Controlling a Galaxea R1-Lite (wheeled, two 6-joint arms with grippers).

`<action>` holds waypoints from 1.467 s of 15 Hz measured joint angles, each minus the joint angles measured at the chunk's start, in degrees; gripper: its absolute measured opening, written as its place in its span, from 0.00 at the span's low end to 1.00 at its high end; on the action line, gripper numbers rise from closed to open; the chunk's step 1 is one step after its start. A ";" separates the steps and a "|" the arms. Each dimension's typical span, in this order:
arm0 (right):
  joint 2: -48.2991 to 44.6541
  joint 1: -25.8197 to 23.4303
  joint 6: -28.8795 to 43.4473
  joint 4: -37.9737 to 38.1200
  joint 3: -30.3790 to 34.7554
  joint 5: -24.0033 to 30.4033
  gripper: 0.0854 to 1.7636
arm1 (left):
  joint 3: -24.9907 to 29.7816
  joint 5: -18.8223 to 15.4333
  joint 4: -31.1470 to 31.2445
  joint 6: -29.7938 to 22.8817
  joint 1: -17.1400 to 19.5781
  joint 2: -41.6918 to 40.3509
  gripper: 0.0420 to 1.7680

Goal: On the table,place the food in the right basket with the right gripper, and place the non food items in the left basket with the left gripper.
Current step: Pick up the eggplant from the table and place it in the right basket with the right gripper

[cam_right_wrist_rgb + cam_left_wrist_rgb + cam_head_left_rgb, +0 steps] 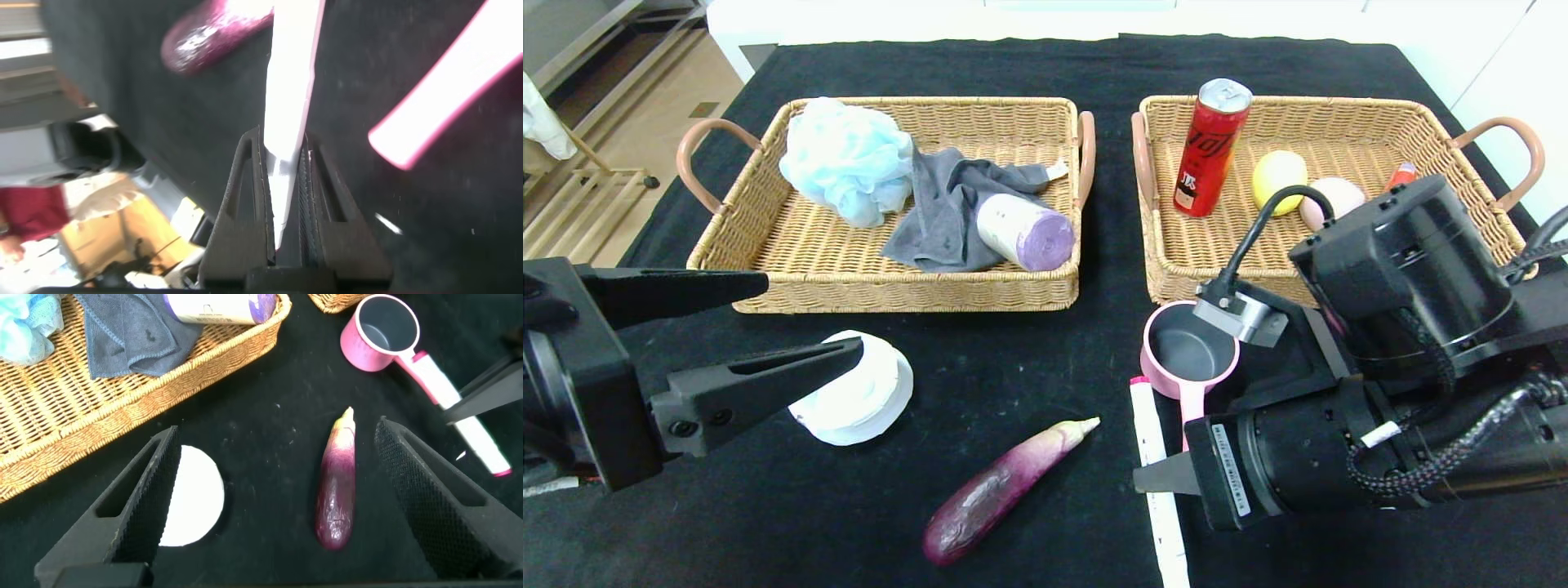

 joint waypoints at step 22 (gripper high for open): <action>10.46 2.79 0.11 0.33 -4.35 -12.71 0.12 | 0.09 0.00 0.02 0.00 0.00 0.00 0.97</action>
